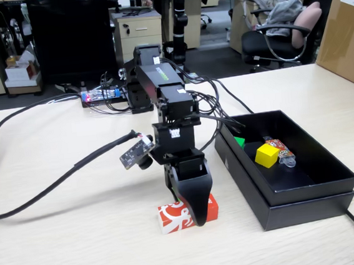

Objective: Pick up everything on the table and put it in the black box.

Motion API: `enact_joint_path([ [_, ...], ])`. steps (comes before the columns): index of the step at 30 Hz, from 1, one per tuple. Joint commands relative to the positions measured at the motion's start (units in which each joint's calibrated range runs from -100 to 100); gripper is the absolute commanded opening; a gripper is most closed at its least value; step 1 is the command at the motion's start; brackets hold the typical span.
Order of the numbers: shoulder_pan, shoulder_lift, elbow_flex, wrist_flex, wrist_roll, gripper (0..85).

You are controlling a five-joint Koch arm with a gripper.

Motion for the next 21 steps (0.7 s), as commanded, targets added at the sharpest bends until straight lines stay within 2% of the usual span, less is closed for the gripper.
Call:
enact_joint_path([
  [1, 0.44, -0.73, 4.05, -0.84, 0.29, 25.5],
  [5, 0.44, 0.07, 3.96, -1.01, 0.54, 15.7],
  [8, 0.39, 0.07, 3.96, -1.10, 0.63, 2.9],
  [9, 0.39, 0.07, 3.87, -1.10, 0.63, 1.3],
  [15, 0.24, -3.14, 2.06, -1.53, 0.59, 1.2],
  [21, 0.78, -17.26, 1.42, -8.87, 1.37, 1.2],
])
